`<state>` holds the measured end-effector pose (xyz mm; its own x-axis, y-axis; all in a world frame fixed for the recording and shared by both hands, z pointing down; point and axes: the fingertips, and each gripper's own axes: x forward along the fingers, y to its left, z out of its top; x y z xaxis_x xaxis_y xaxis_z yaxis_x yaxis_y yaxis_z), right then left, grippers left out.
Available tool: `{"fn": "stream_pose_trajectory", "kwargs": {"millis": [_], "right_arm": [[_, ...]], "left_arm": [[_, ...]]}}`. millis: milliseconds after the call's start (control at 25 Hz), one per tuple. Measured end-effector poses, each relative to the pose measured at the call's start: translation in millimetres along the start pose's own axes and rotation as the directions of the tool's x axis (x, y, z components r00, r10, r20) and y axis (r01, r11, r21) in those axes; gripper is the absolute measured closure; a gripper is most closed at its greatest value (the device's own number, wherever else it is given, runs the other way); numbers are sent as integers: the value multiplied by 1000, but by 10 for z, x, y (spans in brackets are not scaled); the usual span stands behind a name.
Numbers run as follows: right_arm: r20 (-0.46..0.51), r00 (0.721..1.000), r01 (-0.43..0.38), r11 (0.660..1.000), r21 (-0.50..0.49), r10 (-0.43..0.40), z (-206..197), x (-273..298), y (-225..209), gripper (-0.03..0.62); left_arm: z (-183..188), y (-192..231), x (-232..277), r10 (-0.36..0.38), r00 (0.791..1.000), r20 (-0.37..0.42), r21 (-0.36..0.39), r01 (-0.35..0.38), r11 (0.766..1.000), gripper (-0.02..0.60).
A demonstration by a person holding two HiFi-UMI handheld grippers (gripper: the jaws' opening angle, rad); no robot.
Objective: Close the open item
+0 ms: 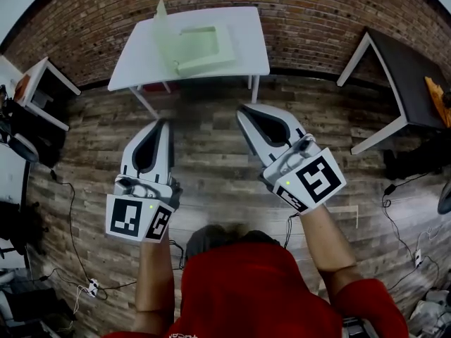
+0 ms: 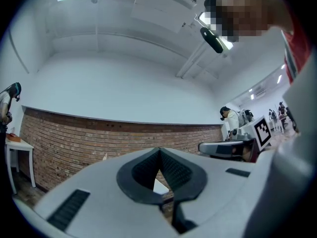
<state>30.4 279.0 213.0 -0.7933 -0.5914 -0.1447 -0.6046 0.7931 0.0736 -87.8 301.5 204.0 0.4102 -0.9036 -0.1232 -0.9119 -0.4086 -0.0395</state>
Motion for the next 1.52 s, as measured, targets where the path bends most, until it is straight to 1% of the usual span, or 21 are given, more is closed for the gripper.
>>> {"fn": "stream_pose_trajectory", "kwargs": {"millis": [280, 480, 680, 880, 1040, 1320, 1520], "right_arm": [[-3, 1000, -3, 1000, 2, 3, -37, 44, -183, 563], [-8, 1000, -1, 1000, -9, 1, -91, 213, -295, 563], [-14, 1000, 11, 1000, -20, -11, -157, 459, -534, 563], [-28, 999, 19, 999, -31, -20, -231, 835, -751, 563], [-36, 999, 26, 999, -40, -27, -291, 1203, -908, 563], [-69, 996, 54, 997, -49, -57, -427, 1806, -1181, 563], [-82, 994, 69, 996, -59, -74, -525, 2216, -1374, 563]], "left_arm": [[-40, 85, 121, 28, 1000, -4, 4, -28, 1000, 571], [-97, 273, 261, 37, 999, 0, -2, -37, 999, 571], [-162, 508, 540, 33, 999, 9, -5, -33, 999, 571], [-242, 874, 847, 35, 999, 14, -15, -35, 999, 571], [-290, 1228, 1081, 36, 999, 13, -5, -36, 999, 571], [-465, 1855, 1481, 35, 999, -6, -9, -35, 999, 571], [-577, 2227, 1765, 30, 999, -14, -2, -30, 1000, 571]]}}
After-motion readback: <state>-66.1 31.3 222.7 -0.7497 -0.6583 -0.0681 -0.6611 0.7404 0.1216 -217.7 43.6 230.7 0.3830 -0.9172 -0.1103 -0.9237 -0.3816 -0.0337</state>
